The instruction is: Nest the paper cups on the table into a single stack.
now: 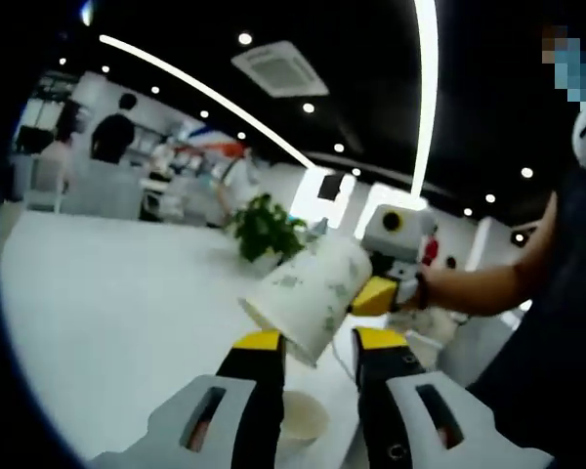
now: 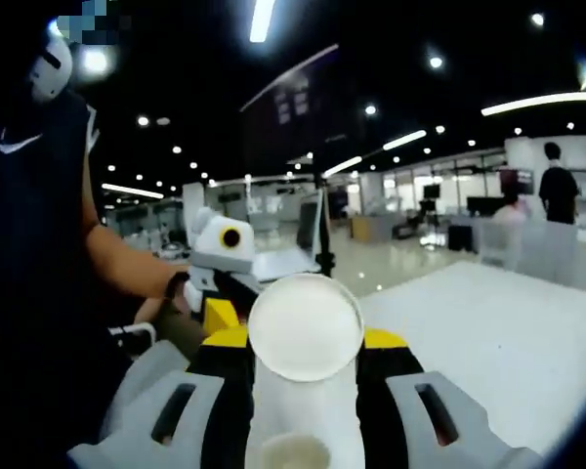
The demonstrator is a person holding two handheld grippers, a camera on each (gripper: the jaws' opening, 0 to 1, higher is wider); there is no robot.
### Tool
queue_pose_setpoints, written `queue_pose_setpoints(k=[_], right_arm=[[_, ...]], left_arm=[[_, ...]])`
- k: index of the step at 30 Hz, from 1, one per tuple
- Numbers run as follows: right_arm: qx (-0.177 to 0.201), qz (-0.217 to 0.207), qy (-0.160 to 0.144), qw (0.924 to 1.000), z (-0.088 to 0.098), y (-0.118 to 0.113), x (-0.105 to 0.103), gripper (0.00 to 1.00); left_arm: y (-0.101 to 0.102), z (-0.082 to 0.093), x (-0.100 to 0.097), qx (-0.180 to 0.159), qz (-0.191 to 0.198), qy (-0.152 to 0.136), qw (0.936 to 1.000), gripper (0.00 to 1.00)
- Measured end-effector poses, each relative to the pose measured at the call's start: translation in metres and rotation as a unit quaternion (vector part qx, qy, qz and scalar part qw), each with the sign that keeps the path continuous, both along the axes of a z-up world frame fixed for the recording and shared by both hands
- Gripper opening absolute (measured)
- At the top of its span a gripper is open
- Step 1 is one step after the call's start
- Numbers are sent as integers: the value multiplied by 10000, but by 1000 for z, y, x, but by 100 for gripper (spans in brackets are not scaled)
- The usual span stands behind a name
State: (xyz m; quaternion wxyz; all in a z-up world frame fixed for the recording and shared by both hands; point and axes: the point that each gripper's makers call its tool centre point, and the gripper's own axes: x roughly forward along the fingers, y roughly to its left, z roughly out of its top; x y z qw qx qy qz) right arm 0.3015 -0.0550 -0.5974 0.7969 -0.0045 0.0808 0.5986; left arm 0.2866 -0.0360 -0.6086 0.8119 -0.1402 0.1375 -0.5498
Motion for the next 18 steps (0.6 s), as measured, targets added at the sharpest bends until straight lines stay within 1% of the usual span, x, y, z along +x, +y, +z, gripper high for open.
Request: queue_pose_setpoints(k=[2,4,9,11,14,16,18], right_arm=[[-29,48,21,10000,-2,-1,-2,37],[-59,106,60,9999,-5,-1,-5,37],[-140,148,95,9997,-11,-2,-8,37],[-188,143,44,9997,-12,-2,-8,38],[-235,142,103,9996,-14,-2,-9,41],[-254,117,78,9996,-15,-3,-9,43],[-278,115,97,9995,-16,-3,-9,43]], left_arm=[[1,3,-1,-76,-18,58,10000,20],[3,5,-1,-116,-18,78,9999,15],[1,10,-9,-79,-337,38,9994,8],[-1,10,-17,50,-601,14,9982,4],[-5,11,-23,190,-762,-92,9969,1],[-7,11,-26,262,-880,-137,9957,0],[-6,10,-25,359,-867,-187,9954,0]])
